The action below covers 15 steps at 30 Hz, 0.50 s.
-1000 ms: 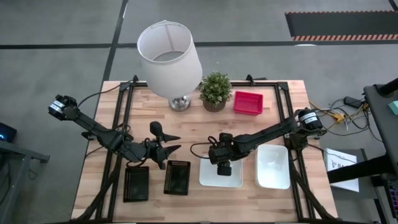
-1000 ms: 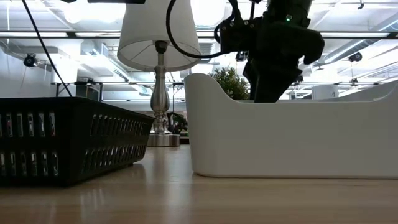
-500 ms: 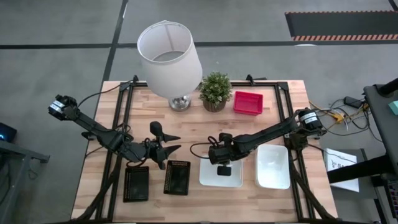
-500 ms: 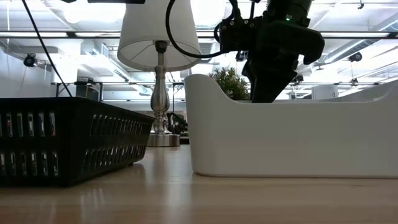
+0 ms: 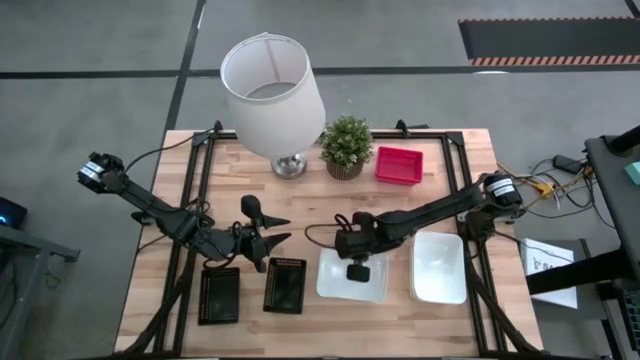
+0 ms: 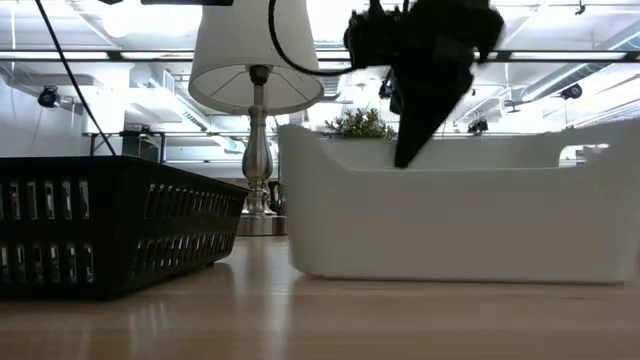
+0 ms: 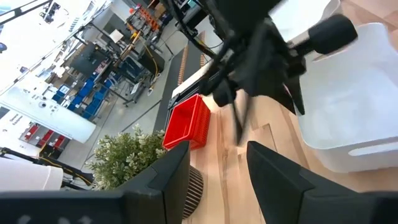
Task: Stack baskets by color
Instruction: Stack the left white bin on the white bins
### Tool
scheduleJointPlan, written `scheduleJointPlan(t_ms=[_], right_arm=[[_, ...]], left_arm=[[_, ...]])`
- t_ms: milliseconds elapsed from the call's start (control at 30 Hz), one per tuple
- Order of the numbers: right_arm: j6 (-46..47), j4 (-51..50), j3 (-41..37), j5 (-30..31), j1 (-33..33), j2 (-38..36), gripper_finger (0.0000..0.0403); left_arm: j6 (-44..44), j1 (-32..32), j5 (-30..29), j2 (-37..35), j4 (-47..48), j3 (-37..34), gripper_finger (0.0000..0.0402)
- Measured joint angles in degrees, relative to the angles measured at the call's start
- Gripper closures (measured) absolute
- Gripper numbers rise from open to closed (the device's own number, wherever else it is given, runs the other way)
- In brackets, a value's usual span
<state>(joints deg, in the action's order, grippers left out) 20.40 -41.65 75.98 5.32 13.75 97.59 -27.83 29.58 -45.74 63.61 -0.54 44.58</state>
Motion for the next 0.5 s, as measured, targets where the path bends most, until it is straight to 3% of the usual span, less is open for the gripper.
scheduleJointPlan(t_ms=[233,500], right_arm=[[8.21,-0.3,0.68,-4.91,-0.84,-5.54,0.0394],[29.9,-6.35,0.68,-5.58,0.19,-16.19,0.0394]], left_arm=[[0.22,0.01,0.0,0.0,-0.04,0.01,0.0258],[0.22,0.02,0.0,0.0,-0.04,0.02,0.0258]])
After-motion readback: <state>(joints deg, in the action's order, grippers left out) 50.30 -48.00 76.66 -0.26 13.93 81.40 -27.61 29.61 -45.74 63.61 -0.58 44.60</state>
